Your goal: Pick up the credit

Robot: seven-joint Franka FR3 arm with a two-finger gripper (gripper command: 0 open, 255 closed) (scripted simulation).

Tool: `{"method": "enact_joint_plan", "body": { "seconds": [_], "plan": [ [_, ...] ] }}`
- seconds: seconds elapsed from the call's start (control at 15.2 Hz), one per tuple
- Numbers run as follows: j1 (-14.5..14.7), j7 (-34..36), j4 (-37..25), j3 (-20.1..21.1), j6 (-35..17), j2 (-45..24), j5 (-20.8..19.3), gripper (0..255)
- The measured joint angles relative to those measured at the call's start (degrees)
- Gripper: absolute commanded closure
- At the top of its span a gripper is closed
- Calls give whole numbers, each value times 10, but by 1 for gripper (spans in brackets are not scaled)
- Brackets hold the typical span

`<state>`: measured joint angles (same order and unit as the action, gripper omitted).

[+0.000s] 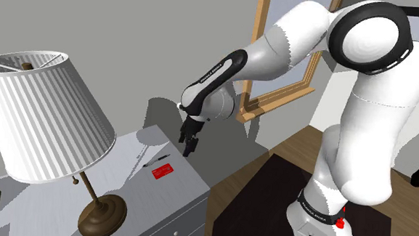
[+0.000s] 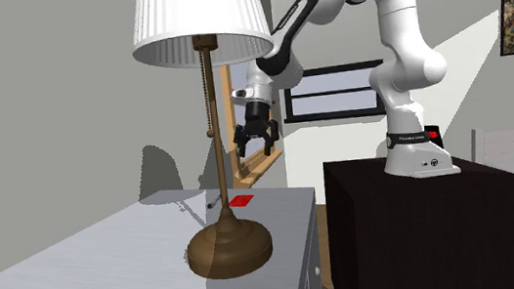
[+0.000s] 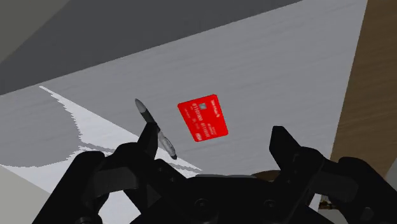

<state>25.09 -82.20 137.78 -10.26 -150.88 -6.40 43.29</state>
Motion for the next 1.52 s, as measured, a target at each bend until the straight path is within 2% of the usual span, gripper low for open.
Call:
{"method": "enact_joint_plan", "body": {
  "seconds": [0.26, 0.59, 0.79, 1.25, 1.32, 1.52],
  "plan": [
    [-11, -130, -65, 37, 3, -77, 102, 0],
    [-23, -255, -147, 89, 8, -164, 187, 0],
    [-30, -303, -177, 107, 10, -199, 214, 0],
    [-39, -347, -197, 122, -5, -242, 249, 0],
    [-39, -349, -197, 122, -6, -244, 251, 255],
    [-40, -348, -199, 122, -6, -241, 251, 255]
  ]
}}
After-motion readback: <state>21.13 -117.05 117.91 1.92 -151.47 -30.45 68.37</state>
